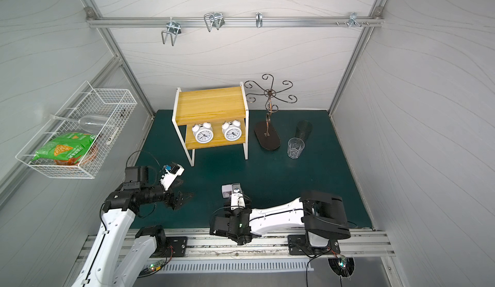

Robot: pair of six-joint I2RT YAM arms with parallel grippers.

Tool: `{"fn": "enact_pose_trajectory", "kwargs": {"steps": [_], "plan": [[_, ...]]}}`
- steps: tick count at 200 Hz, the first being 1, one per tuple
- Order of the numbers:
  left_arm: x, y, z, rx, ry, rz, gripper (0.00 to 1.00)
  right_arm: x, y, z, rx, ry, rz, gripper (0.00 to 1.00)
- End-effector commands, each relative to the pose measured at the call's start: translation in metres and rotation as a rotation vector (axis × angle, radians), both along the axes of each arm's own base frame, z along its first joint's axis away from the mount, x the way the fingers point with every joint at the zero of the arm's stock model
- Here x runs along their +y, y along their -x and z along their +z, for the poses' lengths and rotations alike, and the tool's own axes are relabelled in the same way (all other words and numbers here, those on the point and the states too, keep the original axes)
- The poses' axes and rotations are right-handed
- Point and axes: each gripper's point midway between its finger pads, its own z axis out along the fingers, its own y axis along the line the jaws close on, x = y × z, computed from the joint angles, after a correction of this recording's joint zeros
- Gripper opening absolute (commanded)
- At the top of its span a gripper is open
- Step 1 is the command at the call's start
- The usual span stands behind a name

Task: Place the alarm clocks on the shelf by style
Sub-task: Pick up the alarm from the center of the board, then place the alarm on the shelf.

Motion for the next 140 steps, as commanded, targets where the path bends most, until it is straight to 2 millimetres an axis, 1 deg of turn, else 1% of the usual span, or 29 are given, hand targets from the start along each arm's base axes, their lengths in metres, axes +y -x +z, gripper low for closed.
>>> {"fn": "enact_pose_trajectory", "kwargs": {"steps": [1,19,71,114,140], "plan": [[-0.001,-0.005,0.008,-0.039,0.008,-0.003,0.99,-0.005,-0.007,0.023,-0.008,0.035,0.048,0.63],[-0.001,-0.005,0.009,-0.04,0.01,-0.003,0.99,-0.003,-0.014,0.042,-0.007,0.025,0.096,0.62],[-0.001,-0.007,0.012,-0.043,0.014,-0.001,0.99,0.001,-0.043,0.11,-0.044,0.036,0.211,0.62],[-0.001,-0.01,0.013,-0.035,0.027,0.002,0.99,0.011,-0.063,0.172,-0.095,0.001,0.282,0.62],[-0.002,-0.012,0.014,-0.034,0.03,0.003,0.99,0.013,-0.075,0.209,-0.124,0.01,0.291,0.62]]}}
